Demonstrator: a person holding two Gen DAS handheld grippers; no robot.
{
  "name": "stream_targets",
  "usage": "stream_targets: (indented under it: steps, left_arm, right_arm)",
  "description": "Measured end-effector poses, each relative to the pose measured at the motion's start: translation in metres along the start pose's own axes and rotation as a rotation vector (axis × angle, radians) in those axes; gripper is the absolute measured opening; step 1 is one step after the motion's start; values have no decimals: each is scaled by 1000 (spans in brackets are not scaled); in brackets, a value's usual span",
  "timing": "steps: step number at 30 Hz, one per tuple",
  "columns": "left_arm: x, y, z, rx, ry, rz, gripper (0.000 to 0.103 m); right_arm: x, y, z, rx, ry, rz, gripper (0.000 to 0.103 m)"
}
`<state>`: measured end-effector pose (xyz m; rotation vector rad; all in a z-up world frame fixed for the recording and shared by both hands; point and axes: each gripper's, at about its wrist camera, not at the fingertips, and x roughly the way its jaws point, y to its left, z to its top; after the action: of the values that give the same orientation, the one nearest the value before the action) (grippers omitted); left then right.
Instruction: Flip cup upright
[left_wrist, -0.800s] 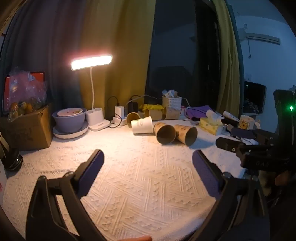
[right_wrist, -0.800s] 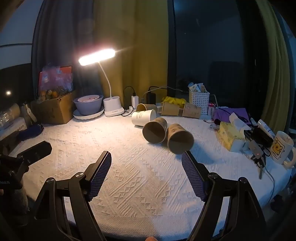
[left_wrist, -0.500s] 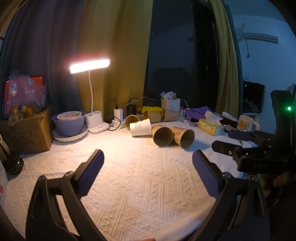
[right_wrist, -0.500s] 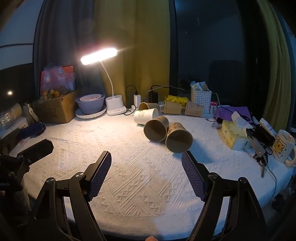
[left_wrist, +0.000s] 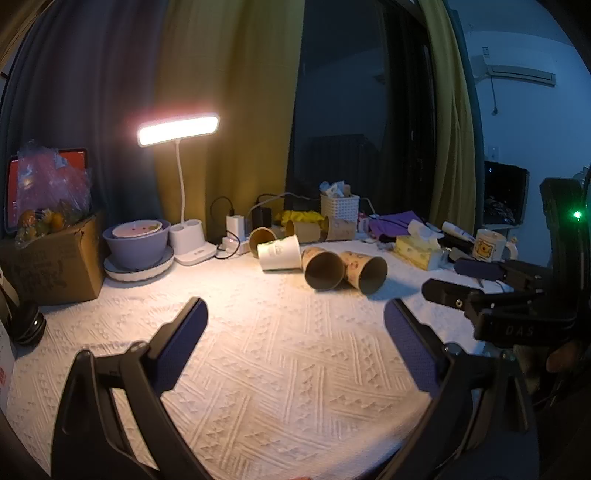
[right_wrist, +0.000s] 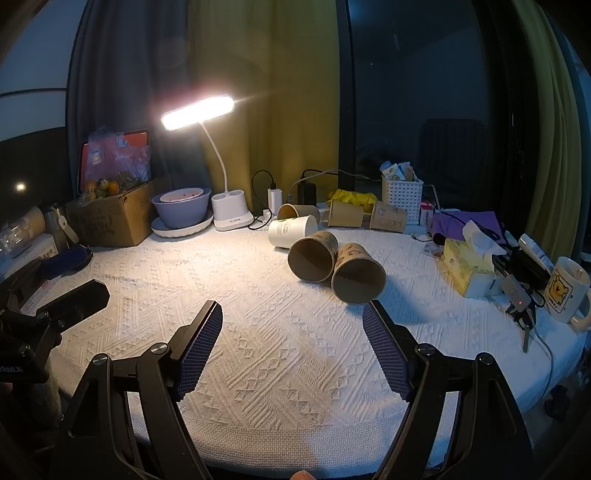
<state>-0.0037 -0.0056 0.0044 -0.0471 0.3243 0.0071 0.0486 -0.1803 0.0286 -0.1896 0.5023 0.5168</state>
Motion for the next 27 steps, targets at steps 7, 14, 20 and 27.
stream_targets:
  steps: [7, 14, 20, 27]
  left_arm:
    - [-1, -6, -2, 2, 1, 1, 97]
    - [-1, -6, -2, 1, 1, 0, 97]
    - [-2, -9, -3, 3, 3, -2, 97]
    - [-1, -10, -4, 3, 4, -2, 97]
  right_arm:
    - [-1, 1, -1, 2, 0, -1, 81]
    - [0, 1, -1, 3, 1, 1, 81]
    - [-1, 2, -2, 3, 1, 1, 81]
    - [-1, 2, -2, 4, 2, 2, 81]
